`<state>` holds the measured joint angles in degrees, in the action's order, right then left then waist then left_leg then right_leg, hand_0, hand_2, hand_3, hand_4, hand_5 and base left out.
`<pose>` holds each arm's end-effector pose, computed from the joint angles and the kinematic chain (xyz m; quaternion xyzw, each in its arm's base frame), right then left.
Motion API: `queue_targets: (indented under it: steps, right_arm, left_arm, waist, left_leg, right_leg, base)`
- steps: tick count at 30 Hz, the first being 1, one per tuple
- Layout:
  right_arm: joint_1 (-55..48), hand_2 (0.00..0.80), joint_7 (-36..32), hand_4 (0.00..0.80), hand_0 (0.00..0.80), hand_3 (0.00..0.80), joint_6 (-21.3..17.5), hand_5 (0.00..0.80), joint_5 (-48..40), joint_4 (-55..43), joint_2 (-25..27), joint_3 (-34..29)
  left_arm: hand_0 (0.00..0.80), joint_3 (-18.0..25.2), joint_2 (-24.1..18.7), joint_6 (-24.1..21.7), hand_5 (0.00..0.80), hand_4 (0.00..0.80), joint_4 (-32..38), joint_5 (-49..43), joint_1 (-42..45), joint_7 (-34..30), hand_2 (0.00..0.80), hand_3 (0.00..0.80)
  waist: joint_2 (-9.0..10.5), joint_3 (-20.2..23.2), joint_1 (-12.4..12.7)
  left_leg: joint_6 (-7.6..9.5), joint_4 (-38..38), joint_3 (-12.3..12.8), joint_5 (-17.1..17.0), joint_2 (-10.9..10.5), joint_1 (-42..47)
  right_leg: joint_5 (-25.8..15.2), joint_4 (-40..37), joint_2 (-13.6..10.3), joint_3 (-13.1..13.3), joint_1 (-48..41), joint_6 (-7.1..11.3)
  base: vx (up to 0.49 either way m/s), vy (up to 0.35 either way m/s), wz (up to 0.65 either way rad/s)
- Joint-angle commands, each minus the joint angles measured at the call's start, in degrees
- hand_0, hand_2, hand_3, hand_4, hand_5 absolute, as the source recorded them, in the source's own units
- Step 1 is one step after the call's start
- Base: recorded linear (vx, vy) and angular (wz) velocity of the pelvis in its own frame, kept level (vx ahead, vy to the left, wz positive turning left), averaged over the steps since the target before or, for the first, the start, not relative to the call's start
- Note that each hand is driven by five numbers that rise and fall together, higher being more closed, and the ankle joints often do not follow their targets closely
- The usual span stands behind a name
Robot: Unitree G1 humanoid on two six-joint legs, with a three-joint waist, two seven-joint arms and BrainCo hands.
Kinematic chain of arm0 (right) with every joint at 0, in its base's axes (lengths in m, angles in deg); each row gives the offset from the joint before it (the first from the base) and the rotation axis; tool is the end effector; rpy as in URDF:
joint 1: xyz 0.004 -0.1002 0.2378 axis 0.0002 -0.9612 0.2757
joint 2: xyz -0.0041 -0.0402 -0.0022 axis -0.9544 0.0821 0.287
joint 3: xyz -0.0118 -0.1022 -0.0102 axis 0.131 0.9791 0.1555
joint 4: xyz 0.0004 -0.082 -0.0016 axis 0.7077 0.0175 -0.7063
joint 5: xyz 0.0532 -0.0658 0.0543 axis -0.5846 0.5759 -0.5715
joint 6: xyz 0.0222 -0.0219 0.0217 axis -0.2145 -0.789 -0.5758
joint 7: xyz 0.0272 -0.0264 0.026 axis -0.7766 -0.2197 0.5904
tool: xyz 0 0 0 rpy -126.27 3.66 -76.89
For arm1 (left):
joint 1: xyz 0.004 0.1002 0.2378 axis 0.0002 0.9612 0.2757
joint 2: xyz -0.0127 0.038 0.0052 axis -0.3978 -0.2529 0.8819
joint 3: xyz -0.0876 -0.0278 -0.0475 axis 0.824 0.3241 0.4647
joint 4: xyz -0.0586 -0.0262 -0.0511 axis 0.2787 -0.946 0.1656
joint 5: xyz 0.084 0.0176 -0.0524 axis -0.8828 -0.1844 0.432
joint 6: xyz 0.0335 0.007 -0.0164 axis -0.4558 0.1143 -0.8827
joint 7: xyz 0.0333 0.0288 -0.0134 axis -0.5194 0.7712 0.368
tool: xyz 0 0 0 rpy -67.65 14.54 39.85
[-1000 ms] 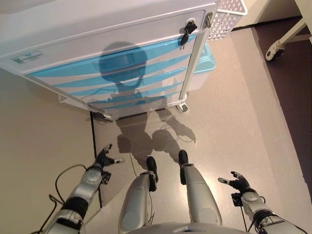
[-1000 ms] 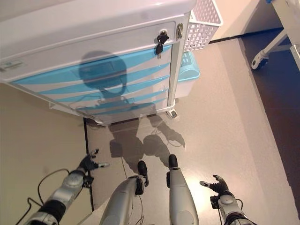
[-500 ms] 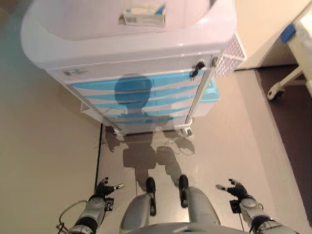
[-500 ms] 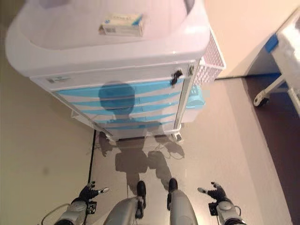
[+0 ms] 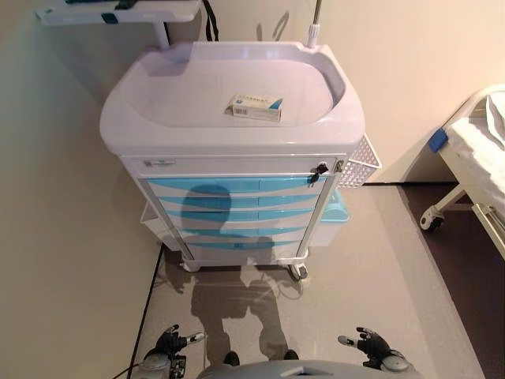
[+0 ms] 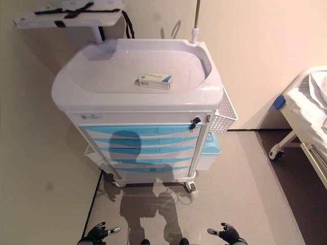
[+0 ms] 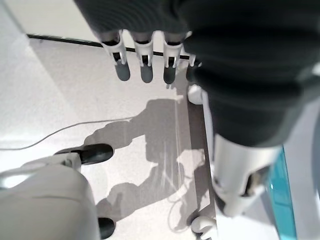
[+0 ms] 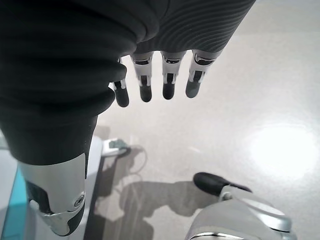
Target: Open the drawer and pick up the medicine
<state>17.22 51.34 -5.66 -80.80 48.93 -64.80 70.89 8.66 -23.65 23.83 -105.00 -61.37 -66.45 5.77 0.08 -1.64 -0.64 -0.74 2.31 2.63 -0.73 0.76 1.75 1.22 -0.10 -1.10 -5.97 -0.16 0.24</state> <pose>0.0690 -0.2320 -0.1137 -0.1348 0.5458 -0.0448 0.8258 0.0784 0.2234 -0.1133 0.1047 0.5317 0.0651 0.8379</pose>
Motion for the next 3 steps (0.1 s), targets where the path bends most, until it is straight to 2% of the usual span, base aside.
queue_targets:
  steps: [1, 3]
  right_arm:
    - [1.43, 0.000, -0.07, 0.000, 0.000, 0.000, 0.74, 0.000, 2.76, 1.20, -0.27, 1.94]
    - [1.33, 0.000, -0.18, 0.000, 0.000, 0.000, 0.93, 0.000, 3.43, 1.65, -0.34, 2.15]
  left_arm:
    - [0.000, 0.45, 0.10, -0.79, 0.000, 0.000, -2.05, -3.06, -1.11, -0.92, 0.000, 0.000]
    - [0.000, 0.30, 0.65, -0.65, 0.000, 0.000, -2.31, -3.04, -0.51, -1.48, 0.000, 0.000]
  waist:
    - [2.02, 0.72, 0.17]
    - [1.82, 1.15, 0.49]
  left_leg:
    - [0.28, 2.69, 0.80, -2.45, -2.86, -0.91]
    - [0.51, 2.08, 0.78, -1.79, -3.13, -0.21]
  right_leg:
    - [-3.85, -1.35, -0.87, -0.22, 0.52, 4.03]
    - [-3.93, -1.62, -0.88, 0.39, -0.21, 4.10]
  base:
    - [0.035, -0.008, -0.04]
    - [0.043, -0.001, -0.01]
